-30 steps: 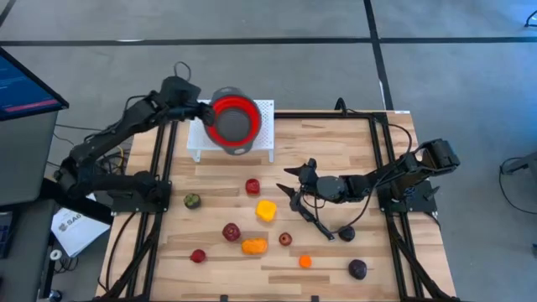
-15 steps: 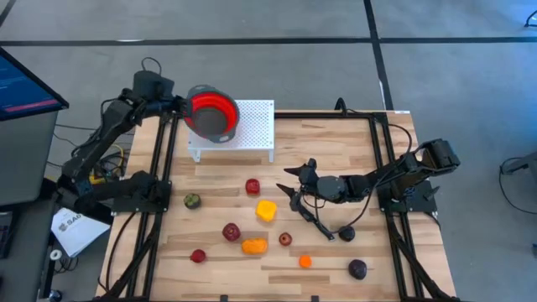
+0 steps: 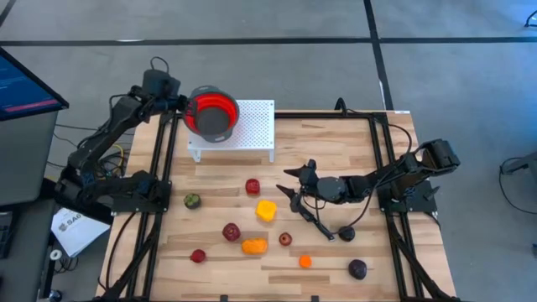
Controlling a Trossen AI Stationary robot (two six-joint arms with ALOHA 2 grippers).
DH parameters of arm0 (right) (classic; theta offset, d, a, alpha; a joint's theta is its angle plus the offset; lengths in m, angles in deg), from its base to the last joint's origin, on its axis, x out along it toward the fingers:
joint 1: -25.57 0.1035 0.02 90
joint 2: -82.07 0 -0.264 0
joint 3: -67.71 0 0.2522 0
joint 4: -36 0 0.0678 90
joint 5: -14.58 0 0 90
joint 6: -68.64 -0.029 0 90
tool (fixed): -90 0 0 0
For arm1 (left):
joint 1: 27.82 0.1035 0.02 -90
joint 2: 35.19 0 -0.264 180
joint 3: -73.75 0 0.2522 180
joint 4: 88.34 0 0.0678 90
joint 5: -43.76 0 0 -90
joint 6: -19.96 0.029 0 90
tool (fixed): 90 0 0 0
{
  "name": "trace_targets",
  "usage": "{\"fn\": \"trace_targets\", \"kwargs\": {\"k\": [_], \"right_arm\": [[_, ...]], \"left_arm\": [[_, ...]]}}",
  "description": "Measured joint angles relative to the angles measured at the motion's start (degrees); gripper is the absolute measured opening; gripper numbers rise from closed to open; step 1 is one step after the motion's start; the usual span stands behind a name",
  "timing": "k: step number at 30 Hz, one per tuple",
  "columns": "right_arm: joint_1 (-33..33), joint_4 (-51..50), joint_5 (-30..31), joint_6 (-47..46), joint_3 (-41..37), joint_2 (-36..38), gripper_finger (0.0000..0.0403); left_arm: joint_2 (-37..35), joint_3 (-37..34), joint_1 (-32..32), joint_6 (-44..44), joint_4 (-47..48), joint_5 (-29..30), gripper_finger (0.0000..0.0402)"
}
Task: Pick & Place Fruit
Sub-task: Put the red strainer bowl on the shelf
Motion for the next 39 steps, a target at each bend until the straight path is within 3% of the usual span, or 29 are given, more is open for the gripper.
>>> {"fn": "trace_targets", "kwargs": {"k": [10,25,36,39], "right_arm": [[0.0,0.02,0.0,-0.02,0.0,0.0,0.0286],[-0.04,0.04,0.02,-0.33,0.0,0.0,0.0286],[-0.2,0.23,0.02,-0.87,0.0,0.0,0.0285],[-0.2,0.55,0.02,-0.87,0.02,0.0,0.0285]], "left_arm": [[-0.07,-3.81,-3.66,3.09,-1.71,7.11,0.0043],[-0.28,-4.03,-3.7,3.06,-1.18,4.94,0.0182],[-9.89,-3.96,-6.38,5.94,-6.89,6.19,0.0169],[-13.91,-3.92,-10.71,9.01,-8.38,1.15,0.0161]]}}
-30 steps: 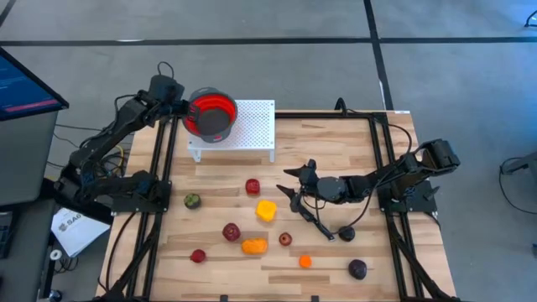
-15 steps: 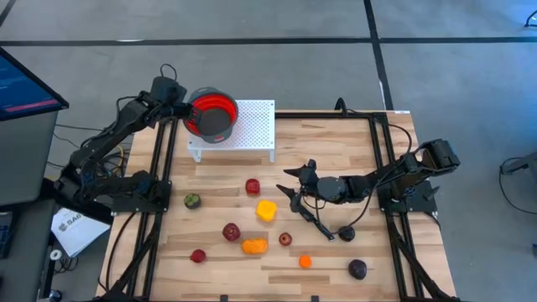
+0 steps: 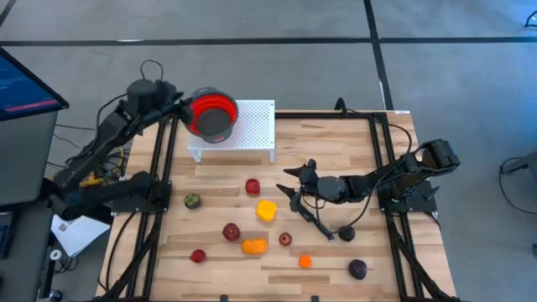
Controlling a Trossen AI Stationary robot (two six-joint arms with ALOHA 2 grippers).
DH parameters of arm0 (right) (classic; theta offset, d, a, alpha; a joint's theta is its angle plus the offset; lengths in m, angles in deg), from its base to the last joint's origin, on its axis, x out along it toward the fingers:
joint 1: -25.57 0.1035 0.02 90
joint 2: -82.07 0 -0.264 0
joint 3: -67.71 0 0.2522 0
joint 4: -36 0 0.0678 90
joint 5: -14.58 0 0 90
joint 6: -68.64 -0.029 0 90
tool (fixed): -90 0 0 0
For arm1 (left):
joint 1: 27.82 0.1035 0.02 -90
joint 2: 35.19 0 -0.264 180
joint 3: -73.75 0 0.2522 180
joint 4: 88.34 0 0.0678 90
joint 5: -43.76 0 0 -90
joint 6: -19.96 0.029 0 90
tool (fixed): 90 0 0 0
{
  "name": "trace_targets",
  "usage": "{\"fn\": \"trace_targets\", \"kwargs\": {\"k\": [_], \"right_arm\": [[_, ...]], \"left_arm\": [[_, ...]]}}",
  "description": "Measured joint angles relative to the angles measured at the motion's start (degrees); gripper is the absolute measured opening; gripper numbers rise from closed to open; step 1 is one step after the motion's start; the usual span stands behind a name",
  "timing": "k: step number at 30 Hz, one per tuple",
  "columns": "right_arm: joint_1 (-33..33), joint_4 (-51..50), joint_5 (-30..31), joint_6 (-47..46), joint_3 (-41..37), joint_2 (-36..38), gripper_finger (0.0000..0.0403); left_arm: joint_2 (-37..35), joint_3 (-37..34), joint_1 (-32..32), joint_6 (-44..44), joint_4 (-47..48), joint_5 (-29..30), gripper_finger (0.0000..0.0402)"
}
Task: Pick & Place Fruit
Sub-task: Put the red strainer bowl on the shelf
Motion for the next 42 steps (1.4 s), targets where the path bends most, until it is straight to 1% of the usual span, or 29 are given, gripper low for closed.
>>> {"fn": "trace_targets", "kwargs": {"k": [3,4,5,6,7,9,12,14,16,18,21,24,28,31,34,39,42], "right_arm": [[-0.02,1.07,0.0,0.04,0.0,0.0,0.0285],[-0.02,1.82,0.02,0.27,0.0,0.0,0.0285],[-0.02,2.56,0.0,0.5,0.0,0.0,0.0285],[-0.02,3.07,0.02,0.73,0.0,0.0,0.0285],[-0.02,3.44,0.0,0.94,0.0,0.0,0.0285],[0.0,4.41,0.02,1.5,0.0,0.0,0.0285],[0.0,5.04,0.0,1.51,0.0,0.0,0.0285],[0.0,5.07,0.0,1.51,0.0,0.0,0.0285],[0.0,5.07,0.0,1.51,0.0,0.0,0.0285],[0.0,5.07,0.0,1.51,0.0,0.0,0.0285],[0.12,4.99,0.0,1.51,0.0,0.0,0.0285],[0.15,4.91,0.0,1.51,0.0,0.0,0.0285],[0.13,4.86,0.0,1.51,0.0,0.0,0.0285],[0.13,4.87,0.0,1.51,0.0,0.0,0.0285],[0.13,4.85,0.0,1.5,0.0,0.0,0.0285],[0.13,4.85,-0.02,1.49,0.0,-0.02,0.0285],[0.13,4.84,-0.02,1.51,0.0,-0.02,0.0285]], "left_arm": [[-2.03,0.02,-6.77,2.02,-0.84,-9.38,0.0153],[-2.0,0.02,-9.58,2.1,-1.03,-10.97,0.0152],[-1.57,0.06,-12.65,2.01,-1.14,-11.24,0.0151],[-0.66,0.07,-15.59,1.87,-1.12,-10.66,0.0152],[0.62,0.07,-18.42,1.76,-1.11,-8.86,0.0155],[3.91,0.07,-23.02,1.66,-1.13,-3.48,0.0168],[10.27,-0.01,-26.34,1.44,-2.42,5.68,0.0203],[14.23,0.01,-26.8,-0.23,-5.01,11.69,0.023],[17.9,0.02,-26.36,-1.58,-6.21,15.68,0.0253],[20.9,0.02,-25.82,-2.88,-7.77,16.4,0.027],[23.79,0.2,-25.42,-4.75,-9.1,16.23,0.0274],[25.23,-0.02,-25.43,-4.74,-8.35,16.84,0.0256],[24.88,0.02,-25.4,-4.72,-9.24,17.33,0.0209],[23.5,0.0,-25.43,-3.91,-9.2,18.16,0.0177],[21.56,0.0,-25.43,-2.77,-9.27,18.31,0.0155],[17.56,0.02,-25.43,-2.17,-9.29,17.86,0.014],[15.2,0.02,-25.4,-0.29,-8.97,12.81,0.015]]}}
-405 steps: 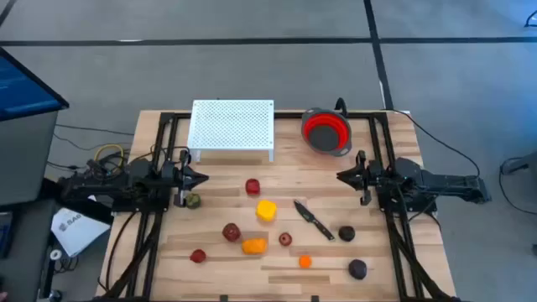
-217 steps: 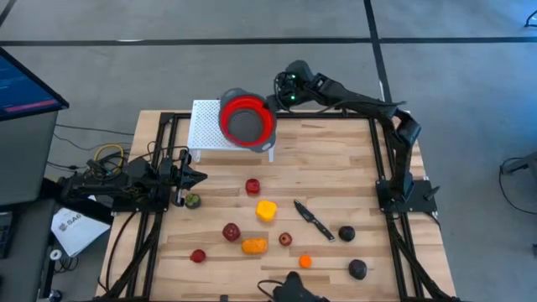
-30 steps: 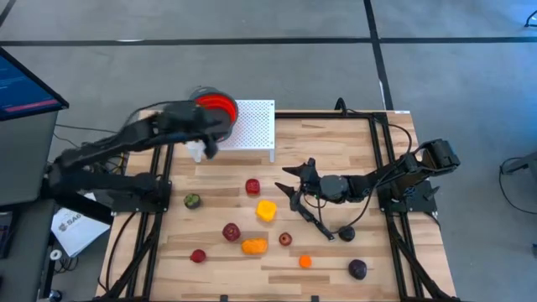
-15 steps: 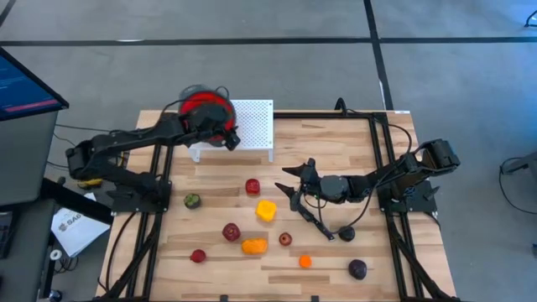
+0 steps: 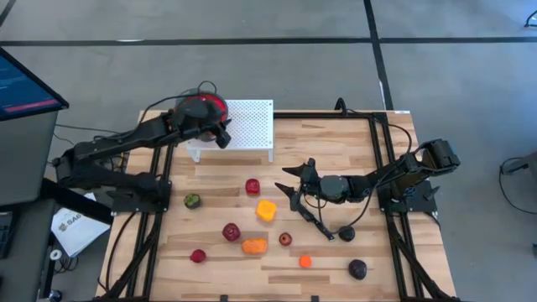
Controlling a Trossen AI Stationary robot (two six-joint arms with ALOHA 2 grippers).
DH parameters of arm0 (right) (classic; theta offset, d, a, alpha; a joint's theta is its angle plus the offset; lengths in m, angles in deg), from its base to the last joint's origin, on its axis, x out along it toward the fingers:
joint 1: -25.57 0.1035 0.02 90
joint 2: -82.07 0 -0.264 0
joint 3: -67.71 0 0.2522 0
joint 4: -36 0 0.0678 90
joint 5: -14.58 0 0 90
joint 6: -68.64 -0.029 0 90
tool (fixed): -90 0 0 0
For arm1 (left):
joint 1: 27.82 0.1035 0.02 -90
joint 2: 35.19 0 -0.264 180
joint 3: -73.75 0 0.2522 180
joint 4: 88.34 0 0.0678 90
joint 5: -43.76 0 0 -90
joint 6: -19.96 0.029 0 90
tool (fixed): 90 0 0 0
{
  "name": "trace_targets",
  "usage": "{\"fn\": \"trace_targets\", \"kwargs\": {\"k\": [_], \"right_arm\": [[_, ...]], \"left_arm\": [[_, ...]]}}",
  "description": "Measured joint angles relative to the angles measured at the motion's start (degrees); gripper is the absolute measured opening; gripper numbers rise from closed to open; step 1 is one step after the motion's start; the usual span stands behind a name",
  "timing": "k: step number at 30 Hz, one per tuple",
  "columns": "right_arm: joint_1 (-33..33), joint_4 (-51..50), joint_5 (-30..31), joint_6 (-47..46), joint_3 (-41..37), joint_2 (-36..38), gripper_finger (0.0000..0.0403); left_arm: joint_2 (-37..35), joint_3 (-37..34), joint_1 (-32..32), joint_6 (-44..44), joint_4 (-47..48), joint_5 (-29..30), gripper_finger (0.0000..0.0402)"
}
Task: Pick & Place Fruit
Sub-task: Put the red strainer bowl on the shelf
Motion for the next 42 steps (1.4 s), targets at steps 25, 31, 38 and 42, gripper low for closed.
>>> {"fn": "trace_targets", "kwargs": {"k": [25,31,38,42], "right_arm": [[0.0,-0.29,0.0,-0.02,0.0,0.0,0.0286],[0.0,-0.31,0.0,-0.02,0.0,0.0,0.0286],[0.0,-0.29,0.0,-0.02,0.0,0.0,0.0286],[0.0,-0.29,0.0,-0.02,0.0,0.0,0.0286]], "left_arm": [[6.47,0.0,-4.55,6.58,5.72,16.3,0.03],[6.2,-0.02,-4.81,6.56,5.76,16.9,0.0242],[6.12,-0.02,-6.98,8.15,5.77,16.98,0.0131],[6.08,0.04,-8.64,10.27,5.34,17.57,0.0069]]}}
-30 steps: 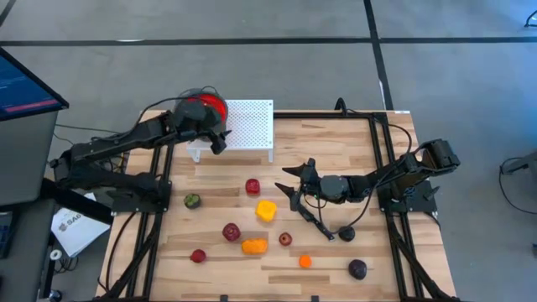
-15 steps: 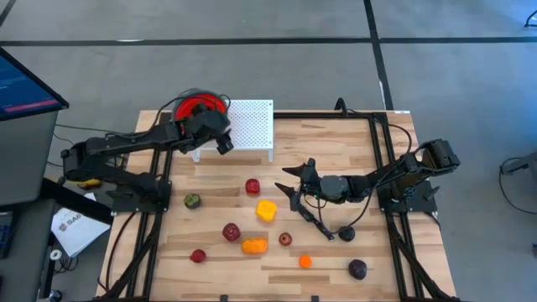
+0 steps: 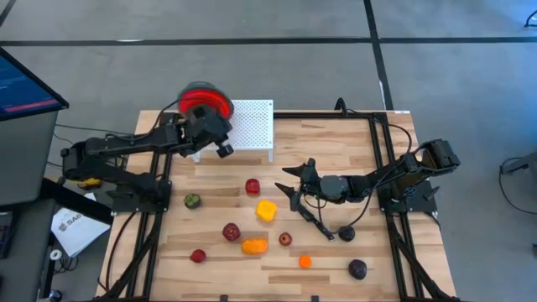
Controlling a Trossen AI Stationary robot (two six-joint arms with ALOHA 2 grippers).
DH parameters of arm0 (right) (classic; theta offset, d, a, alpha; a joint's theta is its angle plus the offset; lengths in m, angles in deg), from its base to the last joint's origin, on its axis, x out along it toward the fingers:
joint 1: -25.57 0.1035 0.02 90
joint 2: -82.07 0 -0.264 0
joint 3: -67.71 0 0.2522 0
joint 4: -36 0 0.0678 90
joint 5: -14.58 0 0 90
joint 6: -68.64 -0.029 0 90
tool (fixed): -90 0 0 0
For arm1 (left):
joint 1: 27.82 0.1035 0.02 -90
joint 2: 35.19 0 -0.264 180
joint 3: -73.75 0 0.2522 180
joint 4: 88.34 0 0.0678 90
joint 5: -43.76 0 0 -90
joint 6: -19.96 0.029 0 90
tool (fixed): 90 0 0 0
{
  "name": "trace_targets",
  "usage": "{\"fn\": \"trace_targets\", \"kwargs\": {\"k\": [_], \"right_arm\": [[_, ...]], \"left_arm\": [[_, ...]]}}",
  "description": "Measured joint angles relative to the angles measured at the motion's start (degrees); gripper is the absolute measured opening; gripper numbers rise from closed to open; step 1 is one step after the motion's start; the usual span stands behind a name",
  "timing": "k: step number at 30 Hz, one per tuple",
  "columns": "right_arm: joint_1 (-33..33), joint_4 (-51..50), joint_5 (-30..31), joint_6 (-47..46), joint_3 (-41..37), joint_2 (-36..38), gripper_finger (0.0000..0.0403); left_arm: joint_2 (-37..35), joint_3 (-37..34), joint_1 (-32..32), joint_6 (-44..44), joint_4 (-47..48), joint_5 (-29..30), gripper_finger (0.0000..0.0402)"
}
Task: Pick & Place Fruit
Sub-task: Put the red strainer bowl on the shelf
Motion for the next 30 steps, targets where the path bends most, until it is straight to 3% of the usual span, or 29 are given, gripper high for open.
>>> {"fn": "trace_targets", "kwargs": {"k": [6,11,18,30], "right_arm": [[0.0,-0.56,0.0,0.0,0.0,0.0,0.0286],[0.0,-0.63,-0.01,0.0,0.0,0.0,0.0285],[0.0,-0.79,-0.02,0.0,0.0,-0.02,0.0285],[0.0,-0.76,-0.01,-0.03,0.0,-0.02,0.0285]], "left_arm": [[0.01,-0.07,-3.86,2.71,0.47,5.15,0.001],[-1.71,-0.07,-7.55,3.97,0.41,11.8,0.0002],[-7.98,-0.09,-10.81,0.28,0.55,12.42,0.0002],[-14.8,-0.07,-11.01,-6.13,0.89,10.68,0.0004]]}}
